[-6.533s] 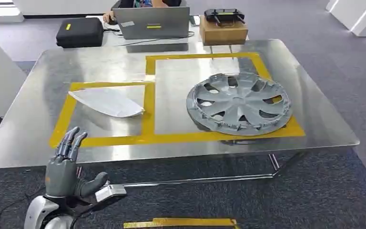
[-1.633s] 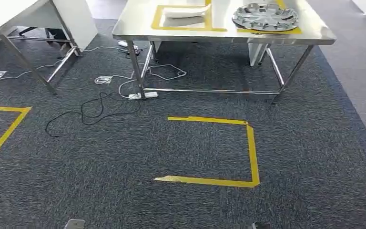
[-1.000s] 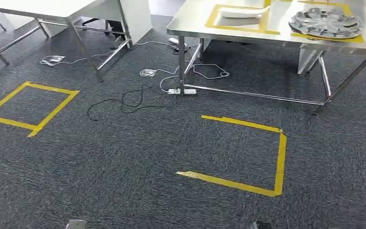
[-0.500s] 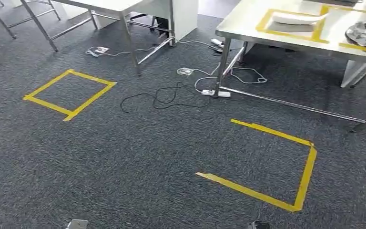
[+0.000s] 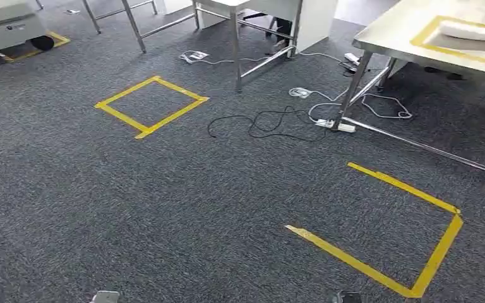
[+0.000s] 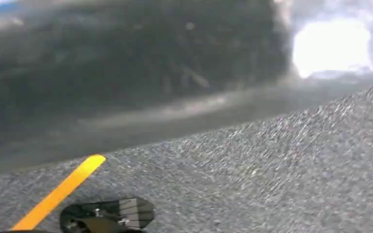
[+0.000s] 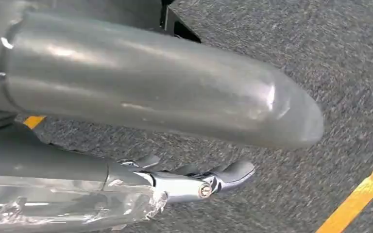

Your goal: Take the parts from the cabinet and place them on the table.

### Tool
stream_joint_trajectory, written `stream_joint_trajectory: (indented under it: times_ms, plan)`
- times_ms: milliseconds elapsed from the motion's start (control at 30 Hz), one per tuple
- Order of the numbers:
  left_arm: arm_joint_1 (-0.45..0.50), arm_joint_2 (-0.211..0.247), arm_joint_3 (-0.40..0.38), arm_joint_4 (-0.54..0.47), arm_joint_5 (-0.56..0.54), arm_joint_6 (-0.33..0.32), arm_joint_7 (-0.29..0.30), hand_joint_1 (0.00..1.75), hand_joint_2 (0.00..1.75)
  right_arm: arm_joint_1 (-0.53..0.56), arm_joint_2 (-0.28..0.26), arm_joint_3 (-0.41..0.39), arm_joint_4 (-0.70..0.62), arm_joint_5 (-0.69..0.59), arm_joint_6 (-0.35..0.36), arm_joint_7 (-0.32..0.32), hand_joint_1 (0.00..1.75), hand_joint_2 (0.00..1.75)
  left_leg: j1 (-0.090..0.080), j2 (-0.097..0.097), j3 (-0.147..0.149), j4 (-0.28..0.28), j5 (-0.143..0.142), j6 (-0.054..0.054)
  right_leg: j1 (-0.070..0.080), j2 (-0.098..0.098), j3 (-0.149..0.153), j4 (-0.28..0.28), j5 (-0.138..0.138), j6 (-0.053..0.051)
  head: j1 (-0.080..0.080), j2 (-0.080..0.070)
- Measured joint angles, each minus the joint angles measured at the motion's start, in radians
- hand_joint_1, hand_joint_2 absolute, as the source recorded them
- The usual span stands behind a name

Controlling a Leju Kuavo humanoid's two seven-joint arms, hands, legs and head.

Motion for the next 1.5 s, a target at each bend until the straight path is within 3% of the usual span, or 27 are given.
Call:
stream_joint_trajectory:
  times_ms: [100, 133, 167, 200, 267, 300, 333, 400, 433, 467, 500, 600, 633, 700, 800, 833, 900, 967, 1000, 1133, 1200, 1233, 1300, 1367, 1433, 1467, 1500]
  plan:
    - [0.010, 0.002, 0.002, 0.000, -0.004, 0.001, 0.000, 0.00, 0.00, -0.003, 0.000, 0.000, 0.000, 0.000, 0.000, 0.000, 0.00, 0.00, -0.006, -0.025, -0.012, -0.004, 0.012, 0.020, -0.007, -0.025, 0.003, -0.006, 0.011, 0.018, 0.000, 0.000]
    - [0.011, 0.002, 0.003, 0.000, -0.004, 0.001, 0.000, 0.00, 0.00, -0.003, 0.000, 0.000, 0.000, 0.000, 0.000, 0.000, 0.00, 0.00, 0.001, -0.035, -0.017, -0.006, 0.024, 0.029, -0.012, 0.012, -0.009, 0.004, -0.001, 0.029, 0.000, 0.000]
    - [0.010, 0.002, 0.003, 0.000, -0.005, 0.002, 0.000, 0.00, 0.00, -0.001, 0.000, 0.000, 0.000, 0.000, 0.000, -0.001, 0.00, 0.00, 0.002, -0.043, -0.026, -0.006, 0.030, 0.037, -0.013, 0.067, -0.023, 0.037, -0.043, 0.034, 0.004, 0.000]
    - [0.006, 0.002, 0.003, 0.000, -0.005, 0.002, 0.000, 0.00, 0.00, 0.001, 0.000, 0.000, 0.000, 0.000, 0.000, 0.000, 0.00, 0.00, 0.002, -0.054, -0.034, -0.006, 0.038, 0.042, -0.014, 0.097, -0.045, 0.102, -0.094, 0.034, 0.006, 0.000]
    - [0.004, 0.000, 0.003, 0.000, -0.008, 0.002, 0.000, 0.00, 0.00, 0.004, 0.000, 0.000, 0.000, 0.001, 0.000, 0.000, 0.00, 0.00, -0.001, -0.081, -0.056, -0.005, 0.055, 0.044, -0.013, 0.120, -0.107, 0.277, -0.184, 0.033, 0.007, 0.000]
    - [0.006, 0.000, 0.004, 0.000, -0.008, 0.002, 0.000, 0.00, 0.00, 0.004, 0.000, 0.000, 0.000, 0.001, 0.000, 0.000, 0.00, 0.00, -0.002, -0.094, -0.064, -0.004, 0.061, 0.043, -0.012, 0.122, -0.116, 0.316, -0.193, 0.031, 0.006, 0.000]
    - [0.008, 0.000, 0.004, 0.000, -0.008, 0.003, 0.000, 0.00, 0.00, 0.004, 0.000, 0.000, 0.000, 0.001, 0.000, 0.000, 0.00, 0.00, -0.003, -0.108, -0.070, -0.003, 0.067, 0.042, -0.012, 0.122, -0.101, 0.302, -0.178, 0.028, 0.007, 0.000]
    - [0.009, 0.000, 0.005, 0.000, -0.008, 0.003, 0.000, 0.00, 0.00, 0.004, 0.000, 0.000, 0.000, 0.001, 0.000, 0.000, 0.00, 0.00, -0.003, -0.136, -0.076, -0.003, 0.074, 0.037, -0.012, 0.132, -0.004, 0.153, -0.103, 0.021, 0.007, 0.000]
    - [0.008, -0.001, 0.005, 0.000, -0.008, 0.003, 0.000, 0.00, 0.00, 0.003, 0.000, 0.000, 0.000, 0.001, 0.000, 0.000, 0.00, 0.00, -0.002, -0.151, -0.077, -0.003, 0.078, 0.034, -0.012, 0.159, 0.060, 0.048, -0.068, 0.014, 0.008, 0.000]
    - [0.007, -0.003, 0.005, 0.000, -0.008, 0.003, 0.000, 0.00, 0.00, 0.002, -0.002, 0.000, 0.000, 0.001, 0.000, 0.000, 0.00, 0.00, -0.002, -0.162, -0.081, -0.003, 0.082, 0.029, -0.013, 0.220, 0.104, -0.027, -0.077, 0.005, 0.006, 0.000]
    - [0.005, -0.003, 0.006, 0.000, -0.010, 0.004, 0.000, 0.00, 0.00, 0.002, -0.002, 0.000, 0.000, 0.001, 0.000, 0.000, 0.00, 0.00, -0.002, -0.175, -0.086, -0.001, 0.087, 0.023, -0.017, 0.223, 0.120, -0.038, -0.070, 0.009, 0.006, 0.000]
    - [0.009, -0.002, 0.011, 0.000, -0.015, 0.006, 0.000, 0.00, 0.00, 0.000, -0.002, 0.000, 0.000, 0.001, 0.000, 0.002, 0.00, 0.00, -0.001, -0.210, -0.097, -0.004, 0.103, 0.002, -0.011, 0.188, 0.113, -0.039, -0.069, 0.001, 0.008, 0.000]
    - [0.009, 0.001, 0.014, 0.000, -0.015, 0.007, 0.000, 0.00, 0.00, 0.000, 0.001, 0.000, 0.001, 0.001, 0.001, 0.002, 0.00, 0.00, 0.002, -0.209, -0.102, 0.004, 0.099, 0.002, -0.023, 0.168, 0.112, -0.051, -0.060, -0.012, 0.009, 0.000]
    - [0.009, -0.001, 0.016, 0.000, -0.018, 0.008, 0.000, 0.00, 0.00, 0.001, 0.000, 0.000, 0.000, 0.000, 0.001, 0.002, 0.00, 0.00, -0.003, -0.106, -0.148, 0.095, 0.022, -0.007, -0.019, 0.137, 0.108, -0.052, -0.057, -0.023, -0.007, 0.000]
    - [0.006, -0.001, 0.019, 0.000, -0.022, 0.008, 0.000, 0.00, 0.00, 0.010, 0.000, -0.001, 0.000, 0.000, 0.001, 0.002, 0.00, 0.00, 0.004, -0.071, -0.236, 0.315, -0.075, -0.022, -0.014, 0.082, 0.092, -0.049, -0.057, -0.023, -0.008, 0.000]
    - [0.008, -0.001, 0.020, 0.000, -0.022, 0.008, 0.000, 0.00, 0.00, 0.010, 0.000, -0.001, 0.000, 0.000, 0.001, 0.002, 0.00, 0.00, 0.008, -0.068, -0.232, 0.323, -0.065, -0.026, -0.014, 0.063, 0.090, -0.048, -0.058, -0.023, -0.008, 0.000]
    - [0.011, 0.000, 0.021, 0.000, -0.024, 0.009, 0.000, 0.00, 0.00, 0.007, 0.000, -0.001, 0.000, 0.000, 0.001, 0.002, 0.00, 0.00, 0.014, -0.057, -0.156, 0.206, 0.002, -0.030, -0.014, 0.035, 0.090, -0.045, -0.062, -0.019, -0.008, 0.000]
    - [0.008, -0.001, 0.021, 0.000, -0.029, 0.010, 0.000, 0.00, 0.00, 0.005, 0.000, -0.001, 0.000, 0.000, 0.001, 0.002, 0.00, 0.00, 0.015, 0.017, -0.044, 0.032, 0.047, -0.029, -0.012, 0.011, 0.107, -0.041, -0.068, -0.009, -0.008, 0.000]
    - [0.004, -0.001, 0.021, 0.000, -0.032, 0.010, 0.000, 0.00, 0.00, 0.006, 0.000, -0.001, 0.000, 0.000, 0.001, 0.002, 0.00, 0.00, 0.004, 0.027, -0.031, 0.006, 0.041, -0.020, -0.008, 0.003, 0.100, -0.034, -0.071, -0.002, -0.012, 0.000]
    - [0.009, 0.000, 0.025, 0.000, -0.039, 0.014, 0.000, 0.00, 0.00, -0.003, 0.000, 0.000, 0.000, 0.000, 0.002, 0.003, 0.00, 0.00, 0.006, -0.020, -0.044, 0.001, 0.043, 0.012, -0.009, -0.033, 0.111, -0.035, -0.080, 0.024, -0.009, 0.000]
    - [0.008, -0.001, 0.026, 0.000, -0.040, 0.016, 0.000, 0.00, 0.00, -0.002, 0.000, 0.000, 0.000, 0.000, 0.002, 0.002, 0.00, 0.00, 0.008, -0.042, -0.049, 0.000, 0.048, 0.022, -0.017, 0.078, 0.076, 0.040, -0.135, 0.031, 0.006, 0.000]
    - [0.006, -0.002, 0.026, 0.000, -0.042, 0.016, 0.000, 0.00, 0.00, 0.000, 0.000, 0.000, 0.000, 0.000, 0.003, 0.002, 0.00, 0.00, 0.006, -0.054, -0.053, 0.000, 0.051, 0.026, -0.018, 0.105, 0.035, 0.124, -0.174, 0.031, 0.008, 0.000]
    - [0.006, -0.002, 0.027, 0.000, -0.042, 0.016, 0.000, 0.00, 0.00, 0.004, 0.000, 0.000, 0.000, 0.000, 0.003, 0.002, 0.00, 0.00, 0.001, -0.085, -0.057, 0.001, 0.053, 0.030, -0.017, 0.121, -0.053, 0.291, -0.227, 0.030, 0.011, 0.000]
    - [0.009, -0.002, 0.028, 0.000, -0.042, 0.016, 0.000, 0.00, 0.00, 0.005, 0.000, -0.001, 0.000, 0.000, 0.003, 0.003, 0.00, 0.00, -0.004, -0.114, -0.055, 0.001, 0.054, 0.030, -0.016, 0.122, -0.062, 0.276, -0.178, 0.023, 0.011, 0.000]
    - [0.008, -0.003, 0.028, 0.000, -0.042, 0.016, 0.000, 0.00, 0.00, 0.004, 0.000, -0.001, 0.000, 0.000, 0.003, 0.003, 0.00, 0.00, -0.007, -0.146, -0.049, 0.001, 0.054, 0.030, -0.016, 0.145, 0.009, 0.097, -0.064, 0.010, 0.011, 0.000]
    - [0.008, -0.004, 0.028, 0.000, -0.042, 0.016, 0.000, 0.00, 0.00, 0.005, 0.000, -0.001, 0.000, 0.000, 0.003, 0.003, 0.00, 0.00, -0.004, -0.158, -0.049, 0.001, 0.054, 0.030, -0.016, 0.201, 0.042, 0.013, -0.033, 0.003, 0.011, 0.000]
    - [0.005, -0.007, 0.028, 0.001, -0.042, 0.016, 0.000, 0.00, 0.00, 0.006, -0.004, 0.000, 0.000, 0.000, 0.003, 0.003, 0.00, 0.00, -0.006, -0.168, -0.056, 0.003, 0.056, 0.024, -0.020, 0.242, 0.052, 0.000, -0.042, -0.001, 0.004, 0.000]
